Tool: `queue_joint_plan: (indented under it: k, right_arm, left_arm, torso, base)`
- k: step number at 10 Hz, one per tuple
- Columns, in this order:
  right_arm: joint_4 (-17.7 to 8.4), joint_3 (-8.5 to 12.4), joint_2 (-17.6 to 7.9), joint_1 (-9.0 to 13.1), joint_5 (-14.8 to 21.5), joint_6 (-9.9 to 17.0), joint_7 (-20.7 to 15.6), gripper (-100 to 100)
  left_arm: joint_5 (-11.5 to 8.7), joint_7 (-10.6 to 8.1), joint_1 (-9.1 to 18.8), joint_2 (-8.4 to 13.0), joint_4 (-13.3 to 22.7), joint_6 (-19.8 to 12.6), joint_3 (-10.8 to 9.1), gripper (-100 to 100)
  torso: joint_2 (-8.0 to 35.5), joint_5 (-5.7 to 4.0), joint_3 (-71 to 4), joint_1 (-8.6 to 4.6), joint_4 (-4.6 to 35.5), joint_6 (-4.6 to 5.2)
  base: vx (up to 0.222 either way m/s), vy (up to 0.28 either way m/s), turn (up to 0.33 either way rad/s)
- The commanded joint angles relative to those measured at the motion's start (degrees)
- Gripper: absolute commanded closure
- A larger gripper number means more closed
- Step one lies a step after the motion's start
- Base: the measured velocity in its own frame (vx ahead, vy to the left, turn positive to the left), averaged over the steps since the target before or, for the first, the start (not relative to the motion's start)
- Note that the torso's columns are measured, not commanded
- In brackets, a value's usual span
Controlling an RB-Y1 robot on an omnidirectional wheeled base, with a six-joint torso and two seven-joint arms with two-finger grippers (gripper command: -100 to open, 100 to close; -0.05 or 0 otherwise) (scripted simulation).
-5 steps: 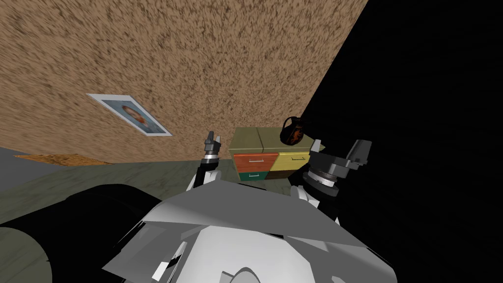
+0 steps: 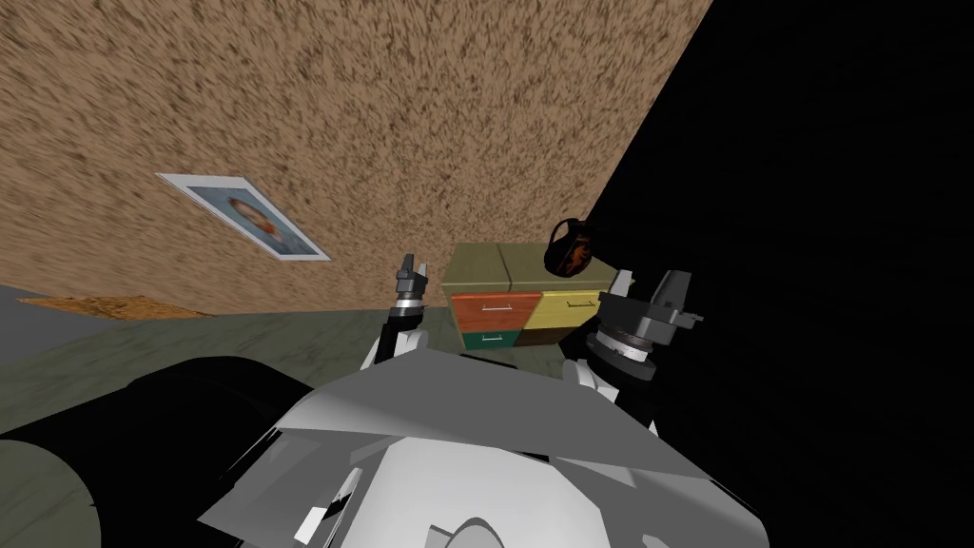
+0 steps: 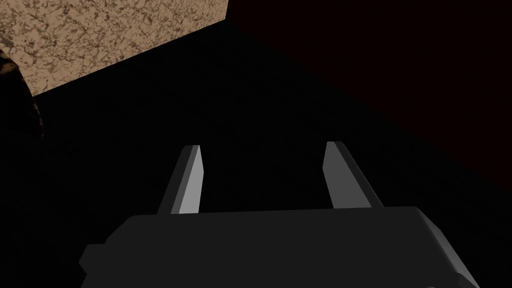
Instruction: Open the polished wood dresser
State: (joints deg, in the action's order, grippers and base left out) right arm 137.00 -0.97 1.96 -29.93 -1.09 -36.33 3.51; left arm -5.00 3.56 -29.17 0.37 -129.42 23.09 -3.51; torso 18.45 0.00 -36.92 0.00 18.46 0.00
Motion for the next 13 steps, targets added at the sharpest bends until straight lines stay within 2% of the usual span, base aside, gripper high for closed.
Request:
queue_joint_plan:
  k: [1,4,5,6,9,10,13]
  right_arm:
    - [0.0,0.0,0.0,0.0,0.0,0.0,0.0,0]
    - [0.0,0.0,0.0,0.0,0.0,0.0,0.0,0]
    - [-0.3,0.0,-2.5,0.2,0.4,-0.2,-1.1,-100]
    - [-0.7,-0.1,-4.2,0.5,0.8,-0.4,-2.2,-100]
    - [-2.3,-0.3,-8.1,1.8,2.7,-1.3,-7.0,-100]
    - [-2.3,-0.3,-8.1,1.8,2.7,-1.3,-7.4,-100]
    - [-3.7,-0.5,-9.6,3.0,4.5,-2.2,-12.4,-100]
  left_arm:
    - [0.0,0.00,0.0,0.0,0.0,0.0,0.00,0]
    - [0.0,0.00,0.0,0.0,0.0,0.0,0.00,0]
    - [0.0,0.00,0.0,0.0,0.0,0.0,0.00,0]
    - [0.0,0.00,0.0,0.0,0.0,0.0,0.00,0]
    - [0.0,0.00,0.0,0.0,0.0,0.0,0.01,0]
    - [0.0,0.00,0.0,0.0,0.0,0.0,0.01,0]
    - [0.0,0.00,0.0,0.0,0.0,0.0,0.01,0]
  torso:
    - [4.2,0.00,-8.4,0.00,4.2,0.00]
    - [16.9,0.00,-33.8,0.00,16.9,0.00]
    - [21.2,0.00,-42.3,0.00,21.1,0.00]
    - [23.1,0.00,-46.2,0.02,23.0,0.00]
    - [23.8,0.02,-47.6,0.06,23.8,0.00]
    - [23.8,0.02,-47.7,0.06,23.8,0.00]
    - [23.8,0.00,-47.6,0.02,23.8,0.00]
  base:
    - [0.000,0.000,0.000]
    - [0.000,0.000,0.000]
    - [0.008,0.010,-0.027]
    - [0.010,0.028,-0.049]
    - [0.013,0.047,-0.072]
    - [0.010,0.045,-0.031]
    - [0.008,0.049,-0.071]
